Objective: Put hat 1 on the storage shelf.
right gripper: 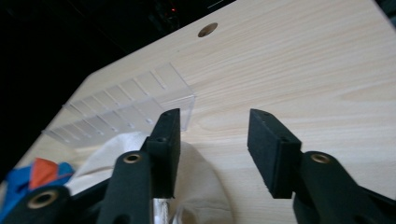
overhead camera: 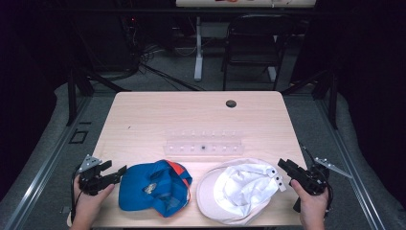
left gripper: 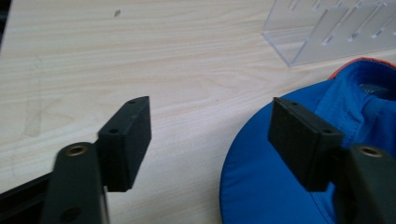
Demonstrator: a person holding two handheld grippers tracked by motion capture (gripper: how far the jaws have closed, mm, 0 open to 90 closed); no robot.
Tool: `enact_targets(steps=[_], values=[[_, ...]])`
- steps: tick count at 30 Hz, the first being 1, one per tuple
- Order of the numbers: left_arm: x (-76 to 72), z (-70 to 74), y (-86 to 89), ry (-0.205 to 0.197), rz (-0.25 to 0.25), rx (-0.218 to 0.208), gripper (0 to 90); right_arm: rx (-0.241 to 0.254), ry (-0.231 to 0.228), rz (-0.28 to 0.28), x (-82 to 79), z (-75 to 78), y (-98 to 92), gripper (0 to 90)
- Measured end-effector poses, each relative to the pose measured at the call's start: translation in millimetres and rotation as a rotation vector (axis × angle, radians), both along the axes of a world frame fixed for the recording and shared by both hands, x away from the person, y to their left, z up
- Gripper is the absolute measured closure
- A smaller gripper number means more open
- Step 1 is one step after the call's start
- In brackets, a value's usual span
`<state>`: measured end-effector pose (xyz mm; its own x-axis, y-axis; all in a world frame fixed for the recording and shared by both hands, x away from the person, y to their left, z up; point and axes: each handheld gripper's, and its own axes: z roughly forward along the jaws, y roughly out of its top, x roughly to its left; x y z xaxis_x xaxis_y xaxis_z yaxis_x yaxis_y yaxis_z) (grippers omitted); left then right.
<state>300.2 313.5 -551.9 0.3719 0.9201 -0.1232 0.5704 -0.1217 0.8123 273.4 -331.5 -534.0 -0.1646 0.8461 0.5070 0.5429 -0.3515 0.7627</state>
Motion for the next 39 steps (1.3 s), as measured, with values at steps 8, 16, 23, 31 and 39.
enact_targets(steps=[8,16,23,31,39], values=[[-3.1,3.7,5.1,-0.009,0.008,-0.005,37.2,-0.121,-0.011,0.047,-3.2,6.0,13.6,57.5],[-10.4,5.0,10.3,-0.017,0.035,-0.019,41.3,-0.249,-0.022,0.038,-13.0,14.5,29.1,56.1],[-5.7,2.9,8.6,-0.009,0.03,-0.001,42.9,-0.258,-0.013,0.037,-8.2,11.4,28.6,56.2],[-11.1,5.7,4.8,-0.007,0.018,0.022,48.2,-0.32,-0.035,0.063,-15.0,20.0,36.2,57.5],[-8.0,3.8,1.3,-0.004,0.002,0.032,48.2,-0.384,-0.032,0.098,-14.9,23.3,46.5,56.9]])
